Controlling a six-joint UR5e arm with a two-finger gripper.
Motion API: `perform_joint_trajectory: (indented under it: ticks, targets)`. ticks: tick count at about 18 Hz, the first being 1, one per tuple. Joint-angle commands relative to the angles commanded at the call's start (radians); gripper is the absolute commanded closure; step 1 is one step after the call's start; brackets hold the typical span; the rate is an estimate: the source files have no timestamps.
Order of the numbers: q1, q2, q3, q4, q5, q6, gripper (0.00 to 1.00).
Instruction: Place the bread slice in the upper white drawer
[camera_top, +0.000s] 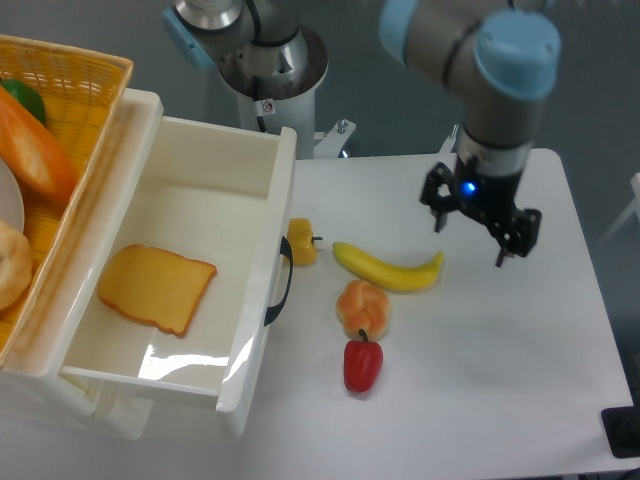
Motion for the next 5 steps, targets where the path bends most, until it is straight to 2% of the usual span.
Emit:
perform_joint_trajectory:
  ticks: [5]
  targets:
    - [0.022, -0.06, 0.011, 0.023, -0.002, 0.043, 0.0]
